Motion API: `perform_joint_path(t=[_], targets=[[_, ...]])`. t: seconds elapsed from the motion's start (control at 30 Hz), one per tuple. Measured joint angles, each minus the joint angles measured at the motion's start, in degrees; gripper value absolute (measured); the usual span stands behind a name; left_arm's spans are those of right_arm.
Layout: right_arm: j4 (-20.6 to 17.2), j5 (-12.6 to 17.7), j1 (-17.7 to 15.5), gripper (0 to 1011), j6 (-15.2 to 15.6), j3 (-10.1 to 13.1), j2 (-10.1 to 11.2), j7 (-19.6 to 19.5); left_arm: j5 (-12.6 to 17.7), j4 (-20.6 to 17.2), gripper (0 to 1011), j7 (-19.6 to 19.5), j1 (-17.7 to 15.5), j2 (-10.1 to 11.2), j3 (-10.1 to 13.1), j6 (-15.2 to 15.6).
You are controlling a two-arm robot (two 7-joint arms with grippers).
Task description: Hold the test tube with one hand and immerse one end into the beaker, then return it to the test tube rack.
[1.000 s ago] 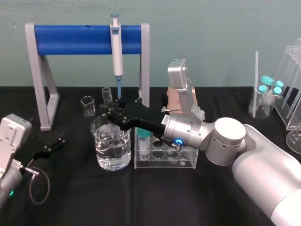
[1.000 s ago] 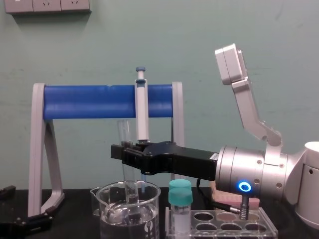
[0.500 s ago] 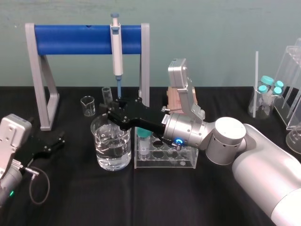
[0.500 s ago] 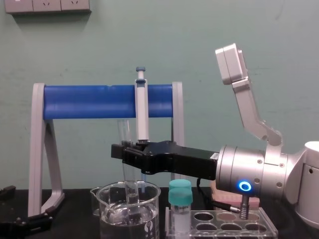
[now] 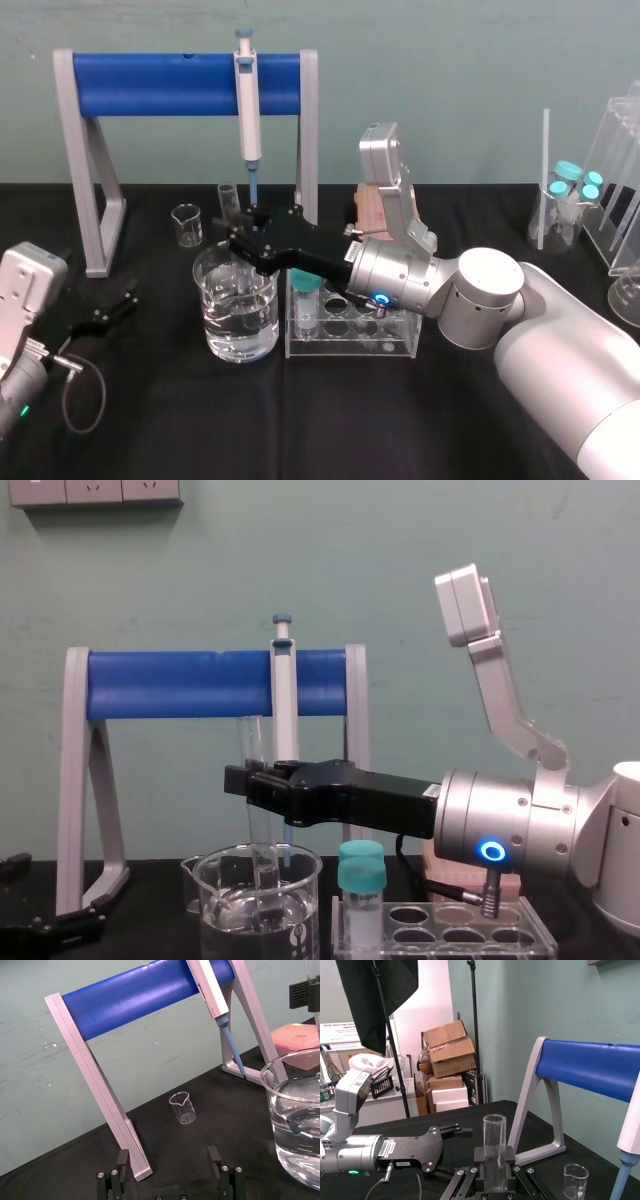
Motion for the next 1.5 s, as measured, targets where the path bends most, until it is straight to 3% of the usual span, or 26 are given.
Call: perform_joint_path(t=[1.5], targets=[[-0.56, 0.03, -0.38, 225, 0.13, -0.15, 0.17, -0.18, 0.00, 0.00, 1000, 0.00, 0.00, 0.00, 0.00, 0.00]])
